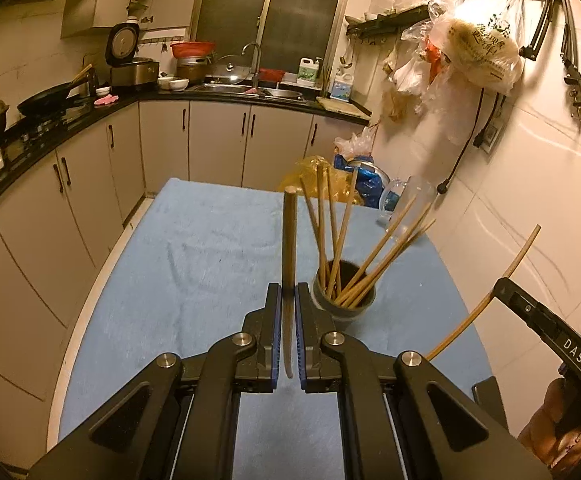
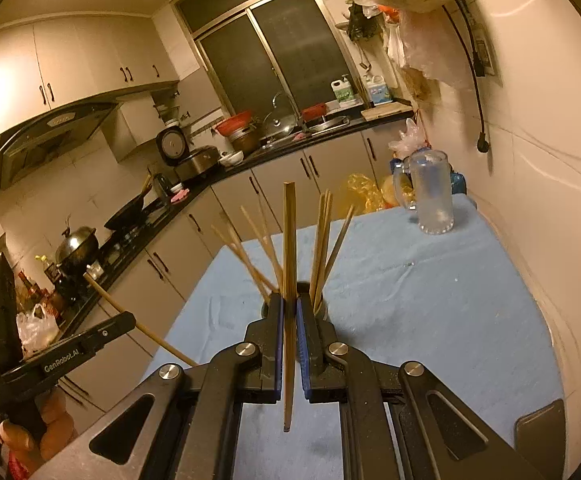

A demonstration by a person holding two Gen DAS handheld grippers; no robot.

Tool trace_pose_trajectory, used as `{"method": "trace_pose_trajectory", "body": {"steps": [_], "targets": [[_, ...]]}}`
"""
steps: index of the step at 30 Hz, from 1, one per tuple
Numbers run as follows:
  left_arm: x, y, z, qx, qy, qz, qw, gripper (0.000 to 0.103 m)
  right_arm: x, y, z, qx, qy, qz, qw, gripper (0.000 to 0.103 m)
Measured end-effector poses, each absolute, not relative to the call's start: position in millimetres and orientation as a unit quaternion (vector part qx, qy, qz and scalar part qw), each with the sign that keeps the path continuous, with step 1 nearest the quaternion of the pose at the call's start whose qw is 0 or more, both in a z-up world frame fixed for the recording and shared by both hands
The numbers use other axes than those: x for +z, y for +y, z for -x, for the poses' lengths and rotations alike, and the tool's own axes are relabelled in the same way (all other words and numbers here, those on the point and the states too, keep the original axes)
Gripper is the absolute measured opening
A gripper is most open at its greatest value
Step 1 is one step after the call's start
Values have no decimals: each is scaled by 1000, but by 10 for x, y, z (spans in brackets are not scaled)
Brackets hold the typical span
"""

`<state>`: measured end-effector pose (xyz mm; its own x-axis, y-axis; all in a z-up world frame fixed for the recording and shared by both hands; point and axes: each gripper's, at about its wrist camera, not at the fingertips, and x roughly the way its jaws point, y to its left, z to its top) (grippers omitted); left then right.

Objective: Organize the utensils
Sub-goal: 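Carry the upright chopsticks with both tools over the black cup, then lower the chopsticks into the cup and open both tools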

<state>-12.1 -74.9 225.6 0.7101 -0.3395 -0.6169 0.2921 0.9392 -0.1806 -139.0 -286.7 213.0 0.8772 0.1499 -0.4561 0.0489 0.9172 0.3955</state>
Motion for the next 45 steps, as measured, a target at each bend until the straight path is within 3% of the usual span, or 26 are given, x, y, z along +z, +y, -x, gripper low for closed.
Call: {"method": "trace_pose_trajectory", "body": {"steps": [21, 27, 45], "targets": [[2958, -1136, -532, -203, 300, 51, 931, 6, 2630, -3074, 776, -1, 213, -208, 955, 7], [2785, -1311, -704, -216, 309, 52, 925, 6, 2615, -3088, 560, -13, 208, -209, 955, 7], [1856, -1420, -1024, -211, 378, 37, 901, 6, 1821, -3004, 133, -15, 286, -211, 935, 7]]}}
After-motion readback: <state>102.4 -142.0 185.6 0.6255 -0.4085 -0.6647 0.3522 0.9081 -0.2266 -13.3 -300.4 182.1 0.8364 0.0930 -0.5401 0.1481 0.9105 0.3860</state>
